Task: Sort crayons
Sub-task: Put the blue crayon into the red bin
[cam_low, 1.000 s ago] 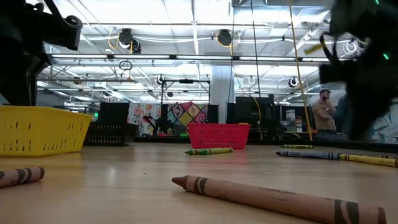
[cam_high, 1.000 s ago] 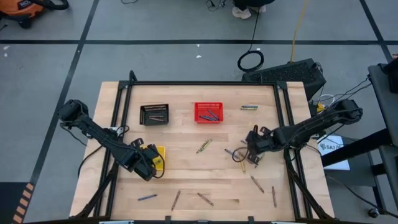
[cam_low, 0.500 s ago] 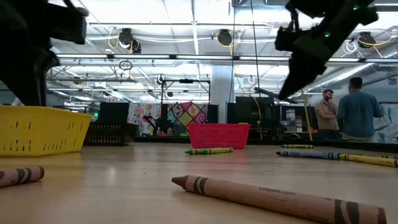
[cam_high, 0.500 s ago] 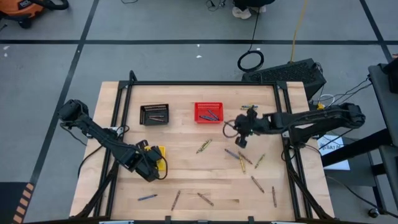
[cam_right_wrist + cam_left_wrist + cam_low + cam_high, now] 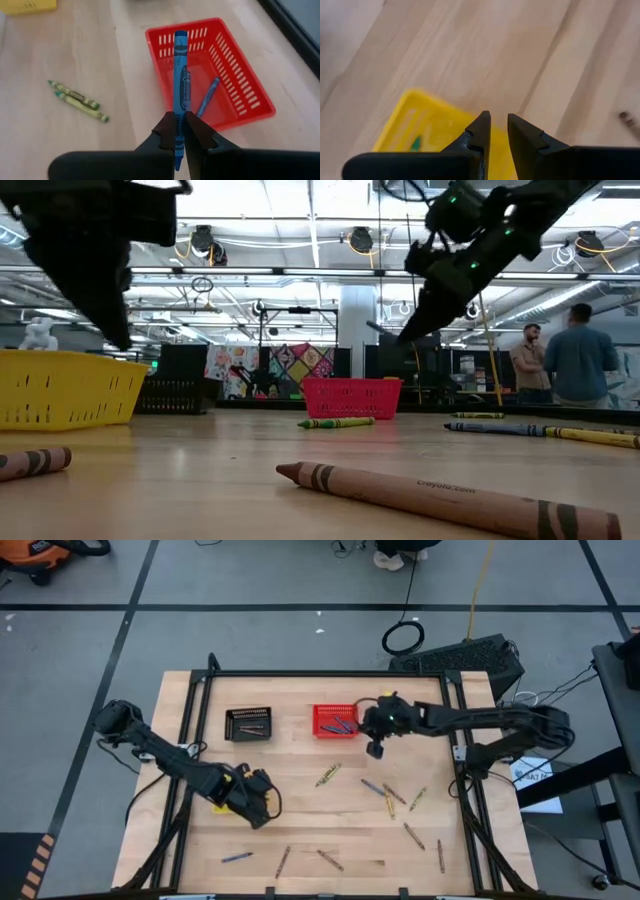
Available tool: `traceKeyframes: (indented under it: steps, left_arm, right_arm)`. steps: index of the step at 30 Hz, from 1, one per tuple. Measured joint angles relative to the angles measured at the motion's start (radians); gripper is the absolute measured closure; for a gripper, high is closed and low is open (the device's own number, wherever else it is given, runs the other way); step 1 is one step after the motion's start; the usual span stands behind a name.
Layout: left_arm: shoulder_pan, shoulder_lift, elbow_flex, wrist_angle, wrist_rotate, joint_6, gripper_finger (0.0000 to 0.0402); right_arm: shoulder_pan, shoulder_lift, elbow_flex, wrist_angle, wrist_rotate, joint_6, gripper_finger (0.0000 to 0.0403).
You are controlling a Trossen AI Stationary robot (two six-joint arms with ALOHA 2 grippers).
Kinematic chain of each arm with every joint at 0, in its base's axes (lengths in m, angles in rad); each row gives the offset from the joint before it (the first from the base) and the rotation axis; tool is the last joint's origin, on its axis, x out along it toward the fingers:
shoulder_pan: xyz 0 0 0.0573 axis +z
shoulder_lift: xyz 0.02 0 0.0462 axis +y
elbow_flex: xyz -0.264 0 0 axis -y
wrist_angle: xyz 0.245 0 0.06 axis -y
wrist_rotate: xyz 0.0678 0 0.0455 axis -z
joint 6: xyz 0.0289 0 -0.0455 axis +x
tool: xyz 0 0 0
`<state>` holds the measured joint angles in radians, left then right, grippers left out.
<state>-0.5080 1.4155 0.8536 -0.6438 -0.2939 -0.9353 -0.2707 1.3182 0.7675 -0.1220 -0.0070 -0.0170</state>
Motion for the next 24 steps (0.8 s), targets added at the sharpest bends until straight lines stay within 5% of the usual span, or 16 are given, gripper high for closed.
traceKeyframes:
  steps: [10,24]
  left_arm:
    - [0.053,0.000,0.000,0.239,0.000,0.143,0.0338]
    - [0.111,0.000,0.000,0.270,0.000,0.243,0.0338]
  right_arm:
    - [-0.082,0.240,0.174,-0.020,-0.076,-0.211,0.0403]
    - [-0.110,0.393,0.271,-0.062,-0.128,-0.292,0.0403]
